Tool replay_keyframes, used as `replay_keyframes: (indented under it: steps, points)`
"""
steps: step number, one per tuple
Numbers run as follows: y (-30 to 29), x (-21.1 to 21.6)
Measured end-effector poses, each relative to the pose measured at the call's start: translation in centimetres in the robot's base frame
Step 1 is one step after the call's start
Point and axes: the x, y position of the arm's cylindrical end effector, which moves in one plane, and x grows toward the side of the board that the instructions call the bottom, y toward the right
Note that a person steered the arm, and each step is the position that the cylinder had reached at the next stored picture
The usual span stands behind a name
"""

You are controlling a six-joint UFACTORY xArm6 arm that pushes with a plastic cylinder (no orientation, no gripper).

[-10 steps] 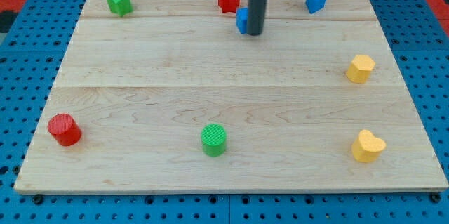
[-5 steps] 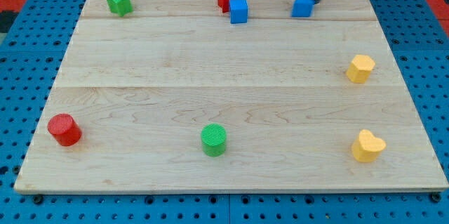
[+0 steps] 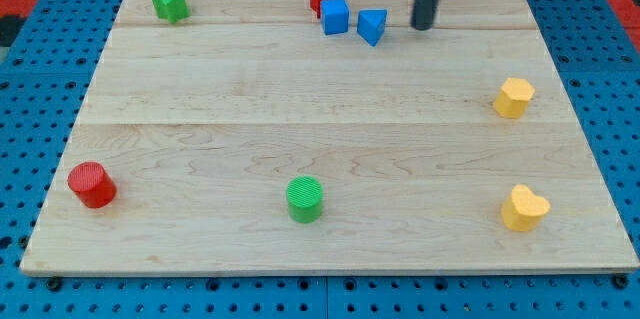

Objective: Move the blue blocks towards the bottom left of the red star

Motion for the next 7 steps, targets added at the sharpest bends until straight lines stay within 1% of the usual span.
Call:
replay_keyframes:
  steps: [1, 2, 3, 4, 5, 6, 7]
  points:
    - [-7.7, 0.0]
    - [-9.3, 0.0]
    - [-3.2, 0.4]
    - [-0.8, 0.5]
    - [0.5, 1.9]
    - [-0.3, 5.3]
    - [-8.9, 4.7]
